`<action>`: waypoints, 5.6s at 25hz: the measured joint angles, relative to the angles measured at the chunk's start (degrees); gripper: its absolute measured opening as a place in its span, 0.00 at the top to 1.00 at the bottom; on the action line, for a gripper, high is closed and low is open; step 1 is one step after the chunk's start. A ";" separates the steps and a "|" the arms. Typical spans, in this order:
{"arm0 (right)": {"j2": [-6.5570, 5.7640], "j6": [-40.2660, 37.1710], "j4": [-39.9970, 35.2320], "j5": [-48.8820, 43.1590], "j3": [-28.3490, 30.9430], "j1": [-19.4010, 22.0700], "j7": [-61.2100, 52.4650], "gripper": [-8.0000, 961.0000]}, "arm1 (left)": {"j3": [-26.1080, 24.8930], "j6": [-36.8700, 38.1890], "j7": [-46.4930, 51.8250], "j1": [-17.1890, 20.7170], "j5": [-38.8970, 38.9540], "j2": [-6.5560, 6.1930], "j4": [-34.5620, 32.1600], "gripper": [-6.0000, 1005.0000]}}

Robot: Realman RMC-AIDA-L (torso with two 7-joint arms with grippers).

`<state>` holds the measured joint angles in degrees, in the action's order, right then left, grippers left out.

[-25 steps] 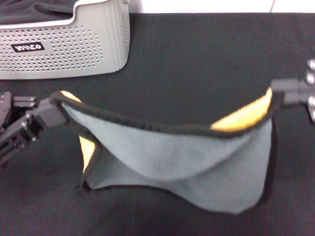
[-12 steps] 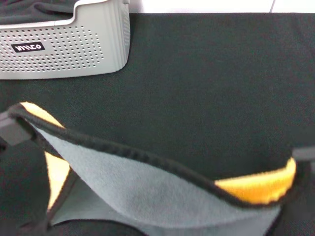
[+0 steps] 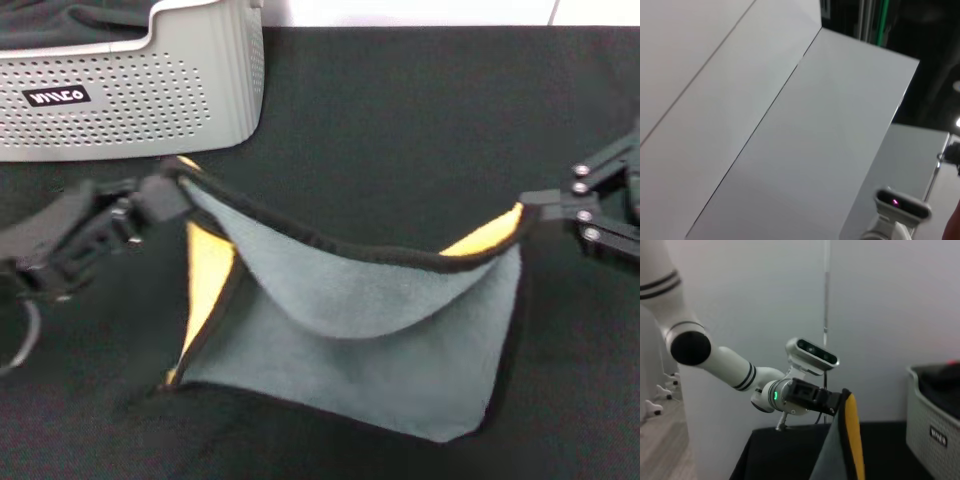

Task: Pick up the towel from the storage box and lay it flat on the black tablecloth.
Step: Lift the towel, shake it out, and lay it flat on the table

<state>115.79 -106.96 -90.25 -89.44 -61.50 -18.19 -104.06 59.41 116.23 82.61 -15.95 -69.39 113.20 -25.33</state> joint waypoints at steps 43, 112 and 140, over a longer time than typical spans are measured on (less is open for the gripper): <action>0.10 44.25 35.25 -21.98 -11.35 -15.81 9.58 0.99 | -1.86 -42.30 -36.76 -11.98 -2.42 6.65 6.25 0.99; 0.13 55.86 39.84 -25.00 -16.72 -18.10 8.18 0.99 | -1.66 -57.68 -134.22 -17.40 2.08 7.56 13.19 0.99; 0.19 56.71 34.66 -29.38 -17.14 -14.88 2.17 0.99 | -1.66 -60.17 -149.03 -19.04 3.84 7.51 13.00 0.99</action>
<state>115.98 -50.25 -55.59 -118.82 -78.64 -33.06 -101.89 57.75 56.06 -66.42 -34.99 -65.56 120.72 -12.33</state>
